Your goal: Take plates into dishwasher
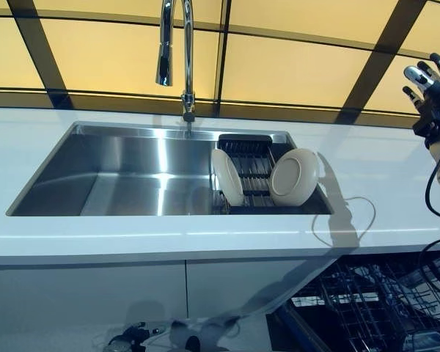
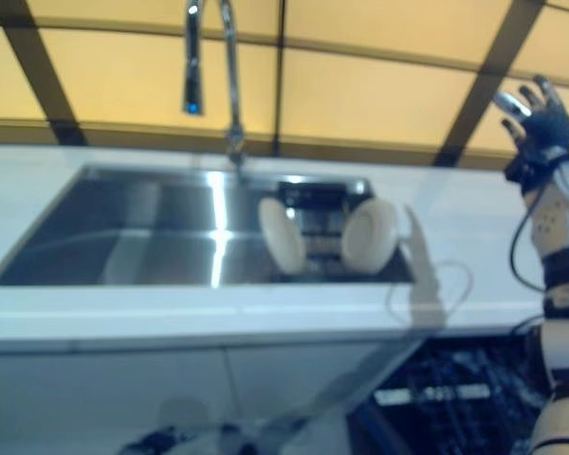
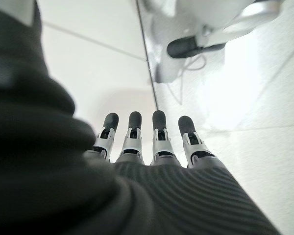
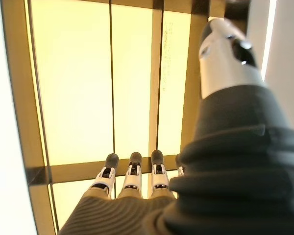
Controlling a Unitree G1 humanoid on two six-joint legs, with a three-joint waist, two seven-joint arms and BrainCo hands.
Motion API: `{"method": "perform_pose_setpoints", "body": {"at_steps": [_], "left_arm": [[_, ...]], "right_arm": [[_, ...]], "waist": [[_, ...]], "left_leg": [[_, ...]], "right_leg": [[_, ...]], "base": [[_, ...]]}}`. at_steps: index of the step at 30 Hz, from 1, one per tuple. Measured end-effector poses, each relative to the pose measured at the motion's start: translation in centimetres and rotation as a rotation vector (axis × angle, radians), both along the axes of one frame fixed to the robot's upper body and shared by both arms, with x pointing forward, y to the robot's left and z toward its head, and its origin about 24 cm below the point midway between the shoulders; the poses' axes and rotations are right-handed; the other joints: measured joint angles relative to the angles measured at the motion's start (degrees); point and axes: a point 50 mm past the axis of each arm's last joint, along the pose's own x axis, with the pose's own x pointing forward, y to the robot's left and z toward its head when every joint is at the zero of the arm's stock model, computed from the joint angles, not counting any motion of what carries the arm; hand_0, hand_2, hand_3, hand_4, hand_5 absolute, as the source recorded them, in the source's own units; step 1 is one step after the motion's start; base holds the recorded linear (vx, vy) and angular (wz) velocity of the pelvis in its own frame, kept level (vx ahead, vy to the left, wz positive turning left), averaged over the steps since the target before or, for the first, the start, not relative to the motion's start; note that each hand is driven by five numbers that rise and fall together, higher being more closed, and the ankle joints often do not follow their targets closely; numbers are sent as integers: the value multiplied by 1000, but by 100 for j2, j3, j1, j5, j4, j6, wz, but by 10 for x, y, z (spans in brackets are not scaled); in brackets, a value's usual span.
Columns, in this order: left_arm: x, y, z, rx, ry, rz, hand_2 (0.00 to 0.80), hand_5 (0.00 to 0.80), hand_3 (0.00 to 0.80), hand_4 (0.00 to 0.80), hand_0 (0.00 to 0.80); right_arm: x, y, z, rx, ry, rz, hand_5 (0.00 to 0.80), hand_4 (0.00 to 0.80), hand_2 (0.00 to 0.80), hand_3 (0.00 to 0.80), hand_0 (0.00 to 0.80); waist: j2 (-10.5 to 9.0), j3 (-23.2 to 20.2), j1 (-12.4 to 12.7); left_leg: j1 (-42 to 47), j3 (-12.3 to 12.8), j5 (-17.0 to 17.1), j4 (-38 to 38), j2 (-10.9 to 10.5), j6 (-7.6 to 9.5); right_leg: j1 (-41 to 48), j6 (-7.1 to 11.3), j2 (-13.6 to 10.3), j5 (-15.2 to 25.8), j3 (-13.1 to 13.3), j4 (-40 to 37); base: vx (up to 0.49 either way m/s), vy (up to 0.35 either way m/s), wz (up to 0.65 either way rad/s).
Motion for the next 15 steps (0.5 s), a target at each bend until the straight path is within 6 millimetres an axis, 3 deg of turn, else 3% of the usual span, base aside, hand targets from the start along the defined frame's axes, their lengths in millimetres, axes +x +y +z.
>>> {"method": "perform_pose_setpoints", "body": {"at_steps": [3,5,6,7,10,12,15], "left_arm": [[-3,-1,-1,-2,12,-9,0,0,0,0,0],[-4,-3,-2,0,19,-25,0,0,0,0,0],[-4,-3,-2,3,23,-35,0,0,0,0,0],[-4,-1,-1,6,25,-34,0,0,0,0,0],[3,14,5,40,7,-12,0,0,0,0,0],[7,27,10,73,-2,8,0,0,0,0,0],[2,27,8,67,4,27,0,0,0,0,0]], "right_arm": [[2,0,3,-12,36,-22,0,0,0,0,0],[4,1,-3,-30,76,-32,0,0,0,0,0],[4,1,-5,-50,92,-38,0,0,0,0,0],[5,4,-4,-67,92,-35,0,0,0,0,0],[6,11,3,-122,78,-13,0,0,0,0,0],[7,12,0,-155,114,-2,0,0,0,0,0],[9,16,-7,-183,177,72,0,0,0,0,0]], "waist": [[-11,-1,78],[111,32,31],[169,104,25],[167,150,21],[33,244,-75],[-132,295,-110],[-207,277,-121]], "left_leg": [[4,-23,-91,-2,17,14],[73,-131,-81,-90,183,59],[212,-157,-74,-164,277,80],[307,-163,-77,-202,290,80],[322,-172,-121,-167,287,7],[282,-202,-126,-220,309,-92],[300,-145,-140,-245,473,-288]], "right_leg": [[-33,14,29,-42,-53,138],[-401,151,139,-151,-80,965],[-673,239,138,-342,-114,1553],[-773,213,37,-456,-132,1647],[-1042,338,-361,-254,-119,921],[-1076,424,-494,127,-158,381],[-945,386,-353,568,-235,28]], "base": [[107,43,4],[150,-25,9],[167,-149,-3],[126,-207,-5],[24,-205,8],[31,-113,21],[48,-76,18]]}}
